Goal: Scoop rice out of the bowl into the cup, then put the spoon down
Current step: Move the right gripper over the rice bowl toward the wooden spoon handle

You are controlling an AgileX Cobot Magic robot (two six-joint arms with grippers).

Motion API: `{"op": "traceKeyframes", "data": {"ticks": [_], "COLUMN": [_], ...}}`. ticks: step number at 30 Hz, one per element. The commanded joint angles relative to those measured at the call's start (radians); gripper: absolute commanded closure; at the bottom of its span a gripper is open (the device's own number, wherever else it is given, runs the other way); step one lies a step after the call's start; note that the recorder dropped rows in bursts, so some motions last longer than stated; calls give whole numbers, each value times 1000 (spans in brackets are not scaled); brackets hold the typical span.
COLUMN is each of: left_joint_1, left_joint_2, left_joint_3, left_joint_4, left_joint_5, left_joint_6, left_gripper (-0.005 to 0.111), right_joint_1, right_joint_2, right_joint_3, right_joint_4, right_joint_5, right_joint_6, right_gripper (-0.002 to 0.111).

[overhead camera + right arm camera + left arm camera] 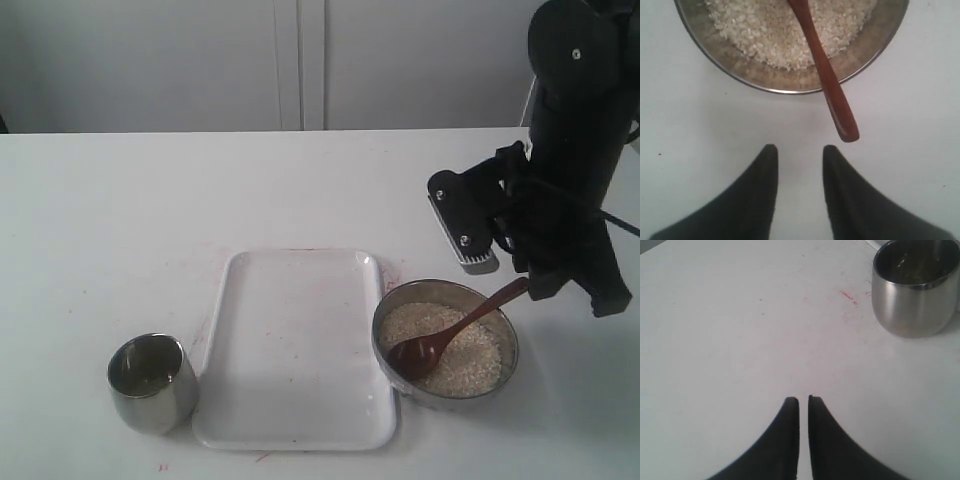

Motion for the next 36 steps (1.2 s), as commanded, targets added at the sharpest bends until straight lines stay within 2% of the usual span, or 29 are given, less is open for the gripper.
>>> {"op": "traceKeyframes", "data": {"ticks": [1,19,36], "left_joint_1": [-5,-5,-5], "left_joint_2": [0,0,0], "left_joint_3": [8,8,8], "left_joint_4": [-6,-6,-6], "left_joint_5": [52,52,52], "left_joint_6": [-5,-5,-5], "left_gripper": [92,92,92], "right_joint_1": [-1,-1,-1], "right_joint_2": [-2,74,137], "right_joint_3": [30,68,68], "right_joint_4": [-29,-95,-110], "right_joint_5": [-41,-250,-250], "right_joint_6": [-35,-37,-44], "right_gripper": [58,56,56]}}
